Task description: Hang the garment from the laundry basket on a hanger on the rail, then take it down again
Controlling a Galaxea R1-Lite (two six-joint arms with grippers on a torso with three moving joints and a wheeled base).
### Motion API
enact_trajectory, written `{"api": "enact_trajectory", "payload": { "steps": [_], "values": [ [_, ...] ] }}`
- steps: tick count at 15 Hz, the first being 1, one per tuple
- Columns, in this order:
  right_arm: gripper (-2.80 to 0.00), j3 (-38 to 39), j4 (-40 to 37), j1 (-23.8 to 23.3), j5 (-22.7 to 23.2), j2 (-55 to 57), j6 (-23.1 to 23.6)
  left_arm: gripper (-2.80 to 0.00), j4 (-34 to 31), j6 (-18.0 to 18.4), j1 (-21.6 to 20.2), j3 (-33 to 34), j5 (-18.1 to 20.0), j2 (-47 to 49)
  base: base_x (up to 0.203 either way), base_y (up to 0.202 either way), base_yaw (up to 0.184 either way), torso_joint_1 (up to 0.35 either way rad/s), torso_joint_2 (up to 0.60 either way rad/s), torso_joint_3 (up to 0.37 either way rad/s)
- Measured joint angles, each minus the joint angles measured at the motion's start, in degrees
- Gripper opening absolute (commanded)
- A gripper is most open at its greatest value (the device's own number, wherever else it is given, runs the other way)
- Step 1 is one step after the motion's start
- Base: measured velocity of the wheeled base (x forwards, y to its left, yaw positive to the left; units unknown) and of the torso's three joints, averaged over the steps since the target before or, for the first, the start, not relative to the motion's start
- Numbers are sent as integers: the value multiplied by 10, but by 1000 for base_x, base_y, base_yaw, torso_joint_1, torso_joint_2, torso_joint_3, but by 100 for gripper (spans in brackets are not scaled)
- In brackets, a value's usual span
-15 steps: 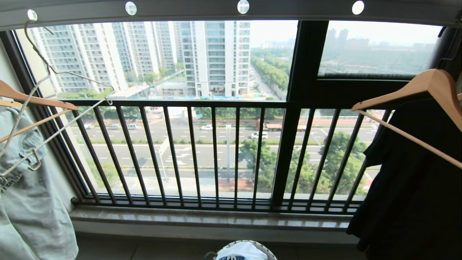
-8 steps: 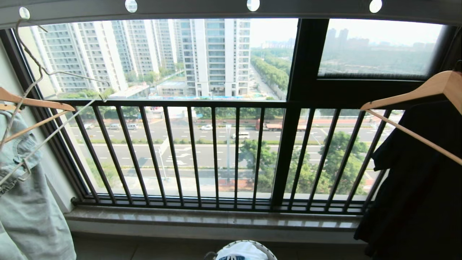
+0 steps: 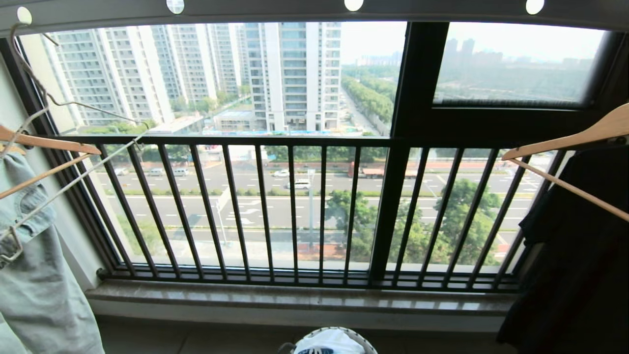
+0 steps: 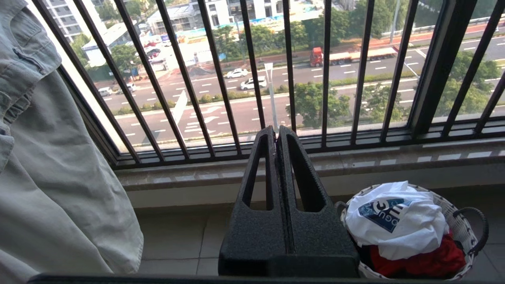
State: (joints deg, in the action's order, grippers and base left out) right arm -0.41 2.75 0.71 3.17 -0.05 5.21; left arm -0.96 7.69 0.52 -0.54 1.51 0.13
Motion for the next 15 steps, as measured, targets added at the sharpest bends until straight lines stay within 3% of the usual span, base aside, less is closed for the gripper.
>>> {"api": "enact_trajectory", "payload": {
  "steps": [2, 6, 15],
  "values": [
    [-280, 1, -36, 0, -9, -1, 1, -280, 0, -22, 0, 3, -1, 0, 0, 0, 0, 0, 0, 0],
    [-280, 3, -35, 0, -10, -1, -4, -280, 0, -57, 0, 4, -2, 0, 0, 0, 0, 0, 0, 0],
    [-280, 3, -35, 0, -10, -1, -15, -280, 0, -61, 0, 5, -5, 0, 0, 0, 0, 0, 0, 0]
  ]
}}
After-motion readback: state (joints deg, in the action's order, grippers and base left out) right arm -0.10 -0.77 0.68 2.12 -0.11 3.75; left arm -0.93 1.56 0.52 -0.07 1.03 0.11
